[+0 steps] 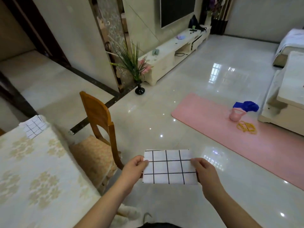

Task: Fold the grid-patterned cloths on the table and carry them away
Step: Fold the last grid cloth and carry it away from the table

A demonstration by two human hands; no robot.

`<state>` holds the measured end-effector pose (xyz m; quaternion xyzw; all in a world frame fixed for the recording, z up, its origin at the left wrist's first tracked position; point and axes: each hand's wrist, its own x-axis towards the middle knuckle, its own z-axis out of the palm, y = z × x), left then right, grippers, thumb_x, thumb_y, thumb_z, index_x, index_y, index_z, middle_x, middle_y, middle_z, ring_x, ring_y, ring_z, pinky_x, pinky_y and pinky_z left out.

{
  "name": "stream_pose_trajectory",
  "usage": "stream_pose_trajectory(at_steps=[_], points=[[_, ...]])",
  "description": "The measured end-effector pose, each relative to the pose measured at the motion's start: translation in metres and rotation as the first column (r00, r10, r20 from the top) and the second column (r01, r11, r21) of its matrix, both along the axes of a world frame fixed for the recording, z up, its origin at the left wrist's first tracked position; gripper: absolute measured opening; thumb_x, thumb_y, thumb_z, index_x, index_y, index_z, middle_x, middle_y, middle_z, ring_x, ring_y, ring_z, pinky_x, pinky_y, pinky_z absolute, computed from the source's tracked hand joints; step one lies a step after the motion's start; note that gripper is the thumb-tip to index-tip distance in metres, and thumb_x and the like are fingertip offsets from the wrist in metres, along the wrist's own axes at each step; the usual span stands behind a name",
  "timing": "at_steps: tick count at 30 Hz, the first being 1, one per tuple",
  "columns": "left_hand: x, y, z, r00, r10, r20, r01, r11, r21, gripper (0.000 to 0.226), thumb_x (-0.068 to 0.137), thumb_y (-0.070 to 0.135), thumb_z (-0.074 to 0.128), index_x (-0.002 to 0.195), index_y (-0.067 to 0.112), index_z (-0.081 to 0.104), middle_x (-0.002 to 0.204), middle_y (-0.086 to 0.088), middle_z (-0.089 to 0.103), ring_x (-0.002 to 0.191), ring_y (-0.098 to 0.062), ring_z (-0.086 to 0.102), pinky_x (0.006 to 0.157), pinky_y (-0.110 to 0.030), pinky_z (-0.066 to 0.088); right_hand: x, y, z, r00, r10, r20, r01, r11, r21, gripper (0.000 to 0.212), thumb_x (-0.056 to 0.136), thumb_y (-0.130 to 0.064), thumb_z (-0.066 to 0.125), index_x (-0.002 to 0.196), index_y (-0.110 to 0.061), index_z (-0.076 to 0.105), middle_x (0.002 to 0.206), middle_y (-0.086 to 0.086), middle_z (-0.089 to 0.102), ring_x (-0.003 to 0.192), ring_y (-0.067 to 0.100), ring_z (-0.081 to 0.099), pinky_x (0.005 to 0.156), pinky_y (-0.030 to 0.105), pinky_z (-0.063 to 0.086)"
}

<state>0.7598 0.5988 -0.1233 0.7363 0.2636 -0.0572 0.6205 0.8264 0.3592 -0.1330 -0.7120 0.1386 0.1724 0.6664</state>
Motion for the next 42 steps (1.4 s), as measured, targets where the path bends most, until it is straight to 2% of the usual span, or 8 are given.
stream_pose_trajectory(at_steps=[6, 12, 16, 20, 23, 29, 36, 42], points=[[0.046, 0.046, -0.008, 0.998, 0.061, -0.001, -0.061, 0.998, 0.006, 0.057, 0.068, 0.06, 0.06, 0.087, 0.007, 0.059, 0.08, -0.008, 0.061, 0.071, -0.023, 0.056, 0.071, -0.043, 0.048, 0.055, 0.048, 0.001, 0.996, 0.083, -0.013, -0.083, 0.997, 0.0, 0.015, 0.094, -0.014, 0.057, 0.085, -0.008, 0.066, 0.067, 0.001, 0.061, 0.056, 0.011, 0.054, 0.052, 0.025, 0.044], [0.108, 0.104, 0.003, 0.991, 0.129, -0.036, -0.129, 0.992, 0.007, 0.022, 0.093, 0.036, 0.058, 0.077, 0.02, 0.06, 0.073, -0.013, 0.059, 0.071, -0.027, 0.059, 0.066, -0.038, 0.048, 0.123, 0.113, 0.007, 0.99, 0.137, -0.01, -0.137, 0.991, 0.002, 0.014, 0.094, -0.013, 0.056, 0.088, -0.003, 0.065, 0.072, 0.005, 0.062, 0.058, 0.013, 0.057, 0.056, 0.029, 0.048], [0.135, 0.135, 0.003, 0.988, 0.154, -0.031, -0.155, 0.988, -0.017, 0.023, 0.095, 0.03, 0.057, 0.076, 0.018, 0.057, 0.066, -0.002, 0.052, 0.064, -0.017, 0.049, 0.064, -0.034, 0.043, 0.163, 0.151, 0.014, 0.989, 0.146, -0.001, -0.146, 0.989, -0.011, 0.014, 0.093, -0.014, 0.057, 0.084, -0.007, 0.066, 0.073, 0.003, 0.063, 0.064, 0.017, 0.058, 0.06, 0.032, 0.049], [0.159, 0.161, 0.009, 0.99, 0.142, -0.025, -0.143, 0.989, -0.03, 0.019, 0.095, 0.023, 0.057, 0.084, 0.008, 0.061, 0.071, -0.006, 0.066, 0.065, -0.016, 0.066, 0.064, -0.031, 0.057, 0.194, 0.18, 0.015, 0.988, 0.154, -0.004, -0.154, 0.988, -0.012, 0.014, 0.092, -0.016, 0.057, 0.084, -0.009, 0.066, 0.075, 0.004, 0.064, 0.067, 0.018, 0.058, 0.062, 0.032, 0.046], [0.175, 0.179, 0.012, 0.987, 0.161, -0.013, -0.161, 0.987, -0.013, 0.019, 0.096, 0.019, 0.056, 0.081, 0.009, 0.061, 0.066, 0.0, 0.063, 0.06, -0.01, 0.062, 0.058, -0.025, 0.052, 0.217, 0.2, 0.013, 0.984, 0.173, -0.035, -0.173, 0.985, -0.005, 0.015, 0.092, -0.016, 0.057, 0.087, -0.004, 0.065, 0.079, 0.008, 0.064, 0.071, 0.022, 0.058, 0.066, 0.036, 0.047], [0.212, 0.211, 0.005, 0.975, 0.22, -0.026, -0.221, 0.974, -0.043, 0.021, 0.095, 0.024, 0.057, 0.087, 0.006, 0.065, 0.083, -0.017, 0.069, 0.078, -0.03, 0.066, 0.076, -0.046, 0.055, 0.268, 0.234, 0.012, 0.966, 0.258, -0.008, -0.258, 0.966, -0.007, 0.017, 0.093, -0.013, 0.056, 0.078, -0.008, 0.061, 0.067, 0.002, 0.059, 0.057, 0.011, 0.054, 0.052, 0.025, 0.044], [0.282, 0.228, -0.006, 0.948, 0.313, -0.063, -0.317, 0.946, -0.065, 0.025, 0.094, 0.016, 0.059, 0.07, 0.018, 0.063, 0.071, -0.007, 0.063, 0.068, -0.021, 0.058, 0.067, -0.032, 0.046, 0.352, 0.261, -0.007, 0.947, 0.319, -0.03, -0.319, 0.948, 0.008, 0.015, 0.092, -0.015, 0.058, 0.081, -0.007, 0.065, 0.076, 0.007, 0.064, 0.07, 0.02, 0.058, 0.065, 0.036, 0.048], [0.357, 0.238, -0.004, 0.922, 0.378, -0.082, -0.382, 0.922, -0.054, 0.019, 0.095, 0.017, 0.059, 0.091, -0.001, 0.063, 0.084, -0.017, 0.07, 0.078, -0.026, 0.063, 0.075, -0.038, 0.05, 0.436, 0.278, -0.015, 0.926, 0.374, -0.058, -0.374, 0.927, 0.006, 0.014, 0.094, -0.014, 0.056, 0.086, -0.006, 0.065, 0.079, 0.005, 0.066, 0.07, 0.017, 0.062, 0.063, 0.033, 0.051]])
